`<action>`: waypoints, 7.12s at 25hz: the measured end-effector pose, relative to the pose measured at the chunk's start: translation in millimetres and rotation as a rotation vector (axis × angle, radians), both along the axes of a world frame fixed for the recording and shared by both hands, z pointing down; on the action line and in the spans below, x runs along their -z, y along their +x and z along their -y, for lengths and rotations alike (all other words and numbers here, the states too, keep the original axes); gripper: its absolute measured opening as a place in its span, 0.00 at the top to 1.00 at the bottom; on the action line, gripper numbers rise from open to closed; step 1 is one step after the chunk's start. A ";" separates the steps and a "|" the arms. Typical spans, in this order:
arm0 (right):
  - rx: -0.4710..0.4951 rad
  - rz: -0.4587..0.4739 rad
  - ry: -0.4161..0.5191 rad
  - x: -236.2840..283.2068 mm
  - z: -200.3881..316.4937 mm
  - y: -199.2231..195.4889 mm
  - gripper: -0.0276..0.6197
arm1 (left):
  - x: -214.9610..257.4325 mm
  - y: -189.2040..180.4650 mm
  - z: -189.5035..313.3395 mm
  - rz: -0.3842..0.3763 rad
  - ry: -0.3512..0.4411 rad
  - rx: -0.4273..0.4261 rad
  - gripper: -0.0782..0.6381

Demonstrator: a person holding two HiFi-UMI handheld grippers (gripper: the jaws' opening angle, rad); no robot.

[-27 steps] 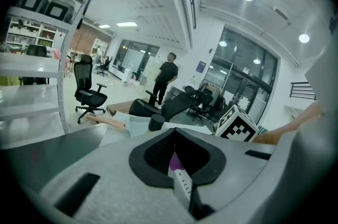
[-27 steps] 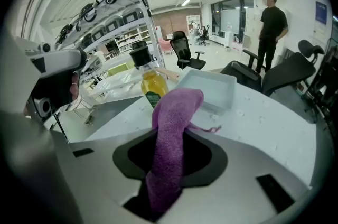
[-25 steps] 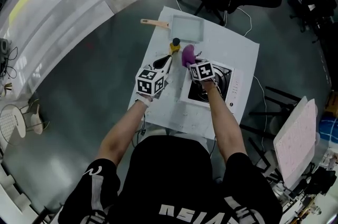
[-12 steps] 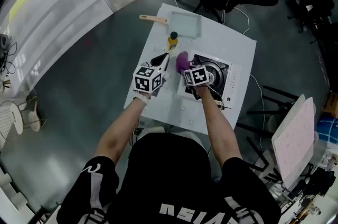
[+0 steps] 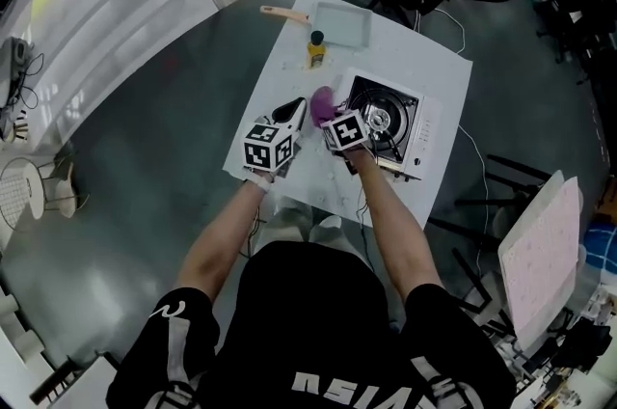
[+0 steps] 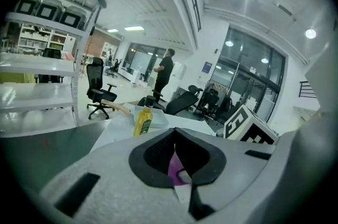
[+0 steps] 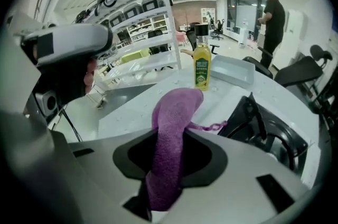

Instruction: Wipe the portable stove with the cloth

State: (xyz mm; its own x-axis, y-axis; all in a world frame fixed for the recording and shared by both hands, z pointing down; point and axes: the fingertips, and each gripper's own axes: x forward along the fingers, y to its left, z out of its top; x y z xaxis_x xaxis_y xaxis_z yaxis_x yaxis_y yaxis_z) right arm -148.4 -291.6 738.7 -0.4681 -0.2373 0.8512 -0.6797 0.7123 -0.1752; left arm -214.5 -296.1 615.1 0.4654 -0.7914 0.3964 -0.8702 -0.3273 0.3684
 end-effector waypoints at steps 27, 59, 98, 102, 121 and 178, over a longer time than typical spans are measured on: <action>-0.008 0.212 -0.028 -5.8 -135.4 -5.4 0.78 | 10.5 -6.5 -133.2 0.065 0.018 0.100 0.88; -0.549 0.159 0.005 -18.3 -179.3 285.6 0.78 | 7.3 202.9 -169.1 0.035 0.046 -0.253 0.88; -0.487 0.316 0.514 204.8 -150.7 328.3 0.78 | 112.7 171.7 -145.5 0.020 0.235 -0.114 0.88; -0.492 0.320 0.513 204.5 -150.6 327.4 0.78 | 108.9 170.4 -143.6 0.021 0.225 -0.116 0.88; -0.520 0.251 0.424 139.8 -163.3 332.9 0.78 | 73.9 183.0 -142.2 0.033 0.161 -0.167 0.88; -0.607 0.311 0.640 233.7 -135.0 339.7 0.94 | 131.1 167.3 -141.5 0.033 0.219 -0.020 0.88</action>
